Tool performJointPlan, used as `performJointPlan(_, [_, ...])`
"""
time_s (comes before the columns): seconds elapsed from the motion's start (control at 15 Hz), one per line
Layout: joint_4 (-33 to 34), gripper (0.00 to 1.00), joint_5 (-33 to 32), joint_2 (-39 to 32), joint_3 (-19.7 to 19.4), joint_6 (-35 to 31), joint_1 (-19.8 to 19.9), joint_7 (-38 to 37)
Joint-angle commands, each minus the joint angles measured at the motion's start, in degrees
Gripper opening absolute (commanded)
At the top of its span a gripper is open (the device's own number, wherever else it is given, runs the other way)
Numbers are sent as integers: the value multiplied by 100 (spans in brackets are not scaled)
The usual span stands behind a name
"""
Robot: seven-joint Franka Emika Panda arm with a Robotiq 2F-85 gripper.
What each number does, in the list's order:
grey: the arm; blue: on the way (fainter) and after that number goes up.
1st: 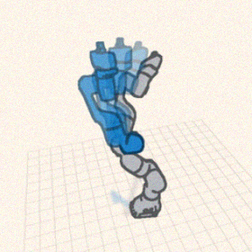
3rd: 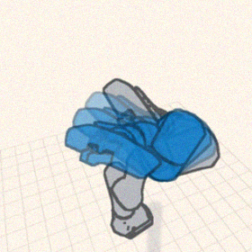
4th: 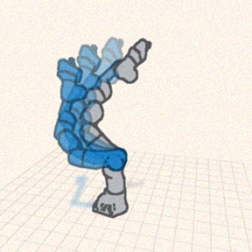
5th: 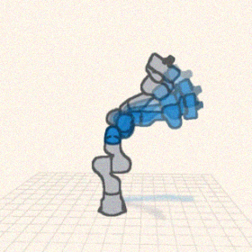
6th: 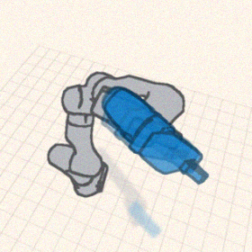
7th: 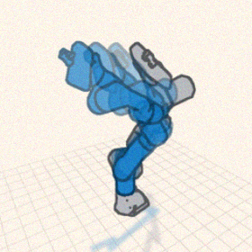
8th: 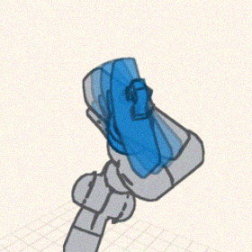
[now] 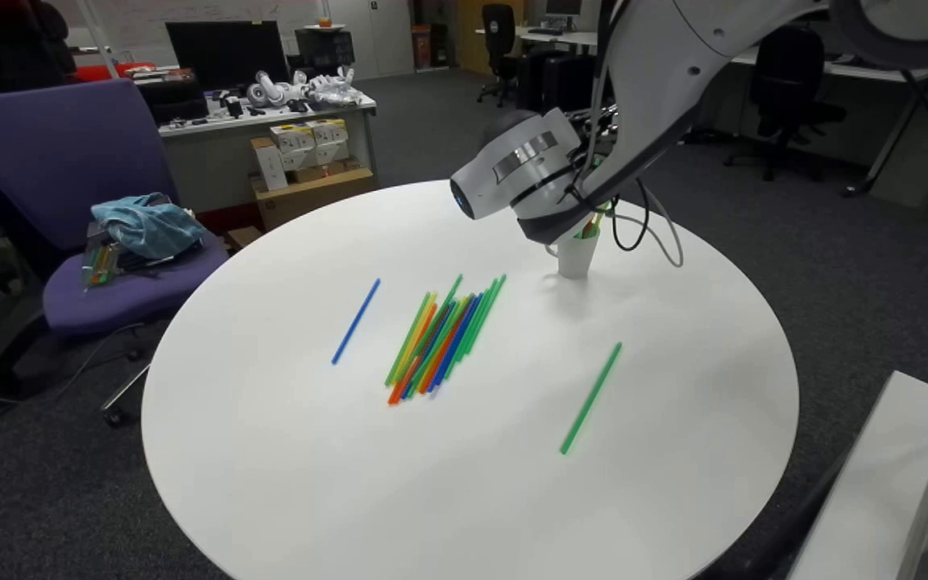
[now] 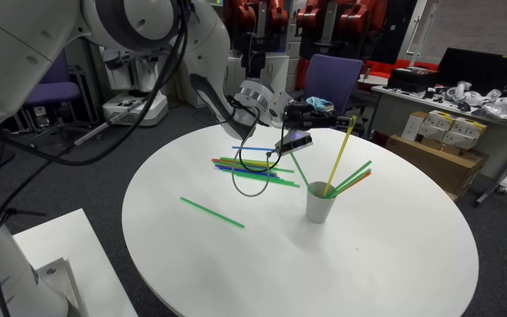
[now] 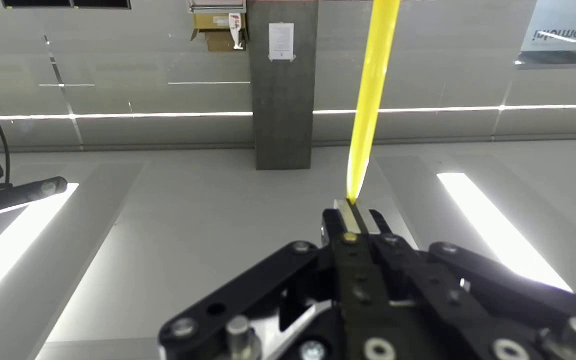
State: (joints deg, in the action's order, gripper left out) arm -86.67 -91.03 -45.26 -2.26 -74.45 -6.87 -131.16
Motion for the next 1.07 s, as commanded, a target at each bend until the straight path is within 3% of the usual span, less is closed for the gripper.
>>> performJointPlan(0.0, [170,0,-42,-93,93,-9,99,-599])
performJointPlan(0.4, [162,0,65,-94,176,-99,140,-1227])
performJointPlan(0.93, [107,0,531,-184,354,-638,228,-1161])
performJointPlan(1.0, [95,26,577,-203,352,-707,223,-1139])
